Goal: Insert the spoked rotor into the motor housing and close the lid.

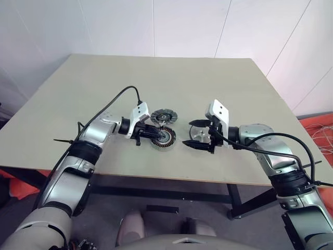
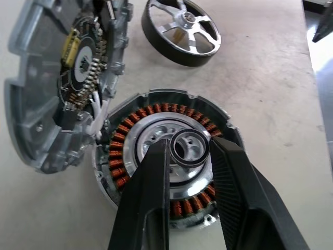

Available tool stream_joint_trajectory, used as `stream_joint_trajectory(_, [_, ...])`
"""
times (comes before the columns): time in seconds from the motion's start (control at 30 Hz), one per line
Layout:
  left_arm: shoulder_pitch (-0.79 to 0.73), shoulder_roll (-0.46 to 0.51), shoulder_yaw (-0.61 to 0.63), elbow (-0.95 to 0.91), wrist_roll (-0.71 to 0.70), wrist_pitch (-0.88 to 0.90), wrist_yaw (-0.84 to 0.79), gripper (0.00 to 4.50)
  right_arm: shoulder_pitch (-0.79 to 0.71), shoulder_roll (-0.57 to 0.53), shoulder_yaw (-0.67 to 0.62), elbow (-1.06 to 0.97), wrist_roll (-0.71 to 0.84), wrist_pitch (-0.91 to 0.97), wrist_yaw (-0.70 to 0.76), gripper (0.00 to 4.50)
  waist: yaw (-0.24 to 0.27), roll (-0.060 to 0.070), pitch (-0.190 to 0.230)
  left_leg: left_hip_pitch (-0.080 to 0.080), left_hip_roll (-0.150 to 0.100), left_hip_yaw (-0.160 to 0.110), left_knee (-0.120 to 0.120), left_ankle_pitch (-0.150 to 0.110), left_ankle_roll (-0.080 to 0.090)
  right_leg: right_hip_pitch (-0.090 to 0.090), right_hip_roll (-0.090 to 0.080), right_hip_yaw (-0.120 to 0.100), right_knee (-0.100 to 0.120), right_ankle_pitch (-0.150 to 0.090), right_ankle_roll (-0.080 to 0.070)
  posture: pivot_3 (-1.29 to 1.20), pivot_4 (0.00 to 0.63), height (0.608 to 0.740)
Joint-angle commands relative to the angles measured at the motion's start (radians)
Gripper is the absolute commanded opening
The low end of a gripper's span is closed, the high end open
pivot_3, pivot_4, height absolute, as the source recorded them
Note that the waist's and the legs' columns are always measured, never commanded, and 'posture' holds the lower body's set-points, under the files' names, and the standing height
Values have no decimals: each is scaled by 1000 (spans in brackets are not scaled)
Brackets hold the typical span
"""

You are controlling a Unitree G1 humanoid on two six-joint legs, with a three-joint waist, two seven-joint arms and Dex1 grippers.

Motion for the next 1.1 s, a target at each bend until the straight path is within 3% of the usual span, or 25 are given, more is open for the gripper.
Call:
stream_joint_trajectory(0.03, [-51,-19,10,26,11,-18,5,786,-7,-9,-26,-27,6,-15,-2,4500,1,0,0,0,0,0,0,0,0,0,0,0,0,0,0,0,0,740])
stream_joint_trajectory(1.1, [-73,-83,-1,130,83,-90,-4,786,6,-4,-40,-40,21,-12,-33,4500,17,0,0,0,-1,0,0,0,0,0,-1,0,0,0,0,0,0,740])
